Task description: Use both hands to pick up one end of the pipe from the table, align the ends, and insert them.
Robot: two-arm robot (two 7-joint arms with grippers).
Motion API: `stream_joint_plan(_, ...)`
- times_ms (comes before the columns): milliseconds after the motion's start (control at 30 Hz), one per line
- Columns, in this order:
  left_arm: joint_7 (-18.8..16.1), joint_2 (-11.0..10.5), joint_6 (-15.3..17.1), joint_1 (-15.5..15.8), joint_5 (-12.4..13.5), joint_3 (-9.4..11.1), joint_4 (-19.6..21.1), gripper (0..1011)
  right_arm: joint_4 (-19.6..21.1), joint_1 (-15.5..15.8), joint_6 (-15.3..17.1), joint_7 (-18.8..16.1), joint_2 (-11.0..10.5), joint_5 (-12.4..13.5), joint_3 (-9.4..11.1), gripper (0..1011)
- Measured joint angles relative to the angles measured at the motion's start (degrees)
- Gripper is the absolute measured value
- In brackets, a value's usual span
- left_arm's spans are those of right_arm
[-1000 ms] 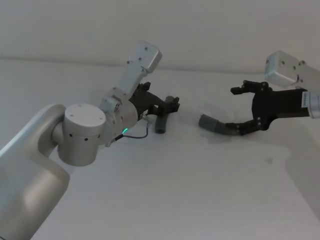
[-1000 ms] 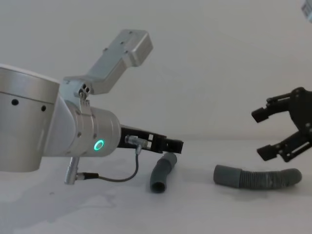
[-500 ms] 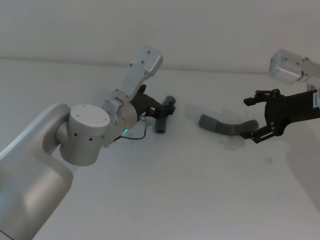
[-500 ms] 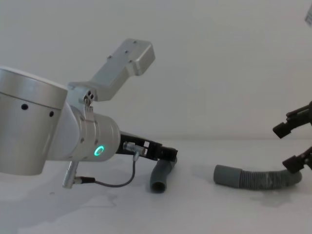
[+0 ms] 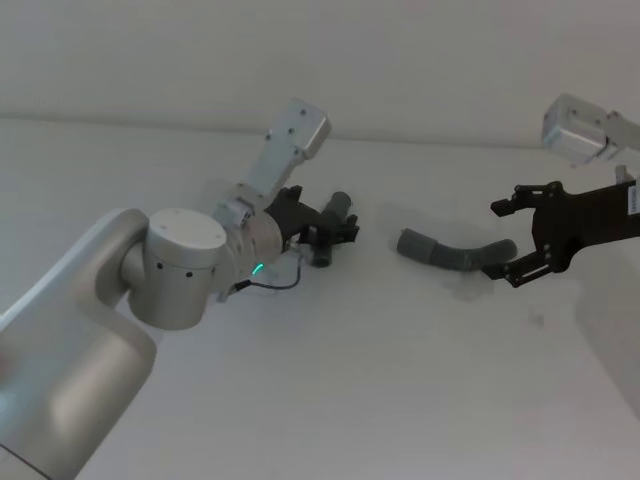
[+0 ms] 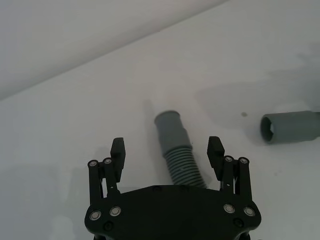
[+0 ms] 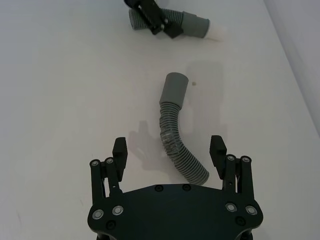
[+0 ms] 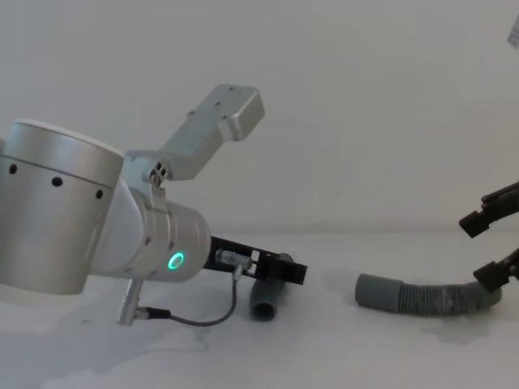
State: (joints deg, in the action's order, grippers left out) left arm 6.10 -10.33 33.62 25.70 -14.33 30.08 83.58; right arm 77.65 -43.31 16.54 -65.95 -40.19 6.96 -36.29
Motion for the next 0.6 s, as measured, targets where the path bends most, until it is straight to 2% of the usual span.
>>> stream_joint_plan(600, 0.2, 2.2, 2.6, -0.4, -0.9, -1.0, -0.7, 1000, -0.9, -0.5, 1.8, 1.0, 1.2, 0.9, -0.9, 1002)
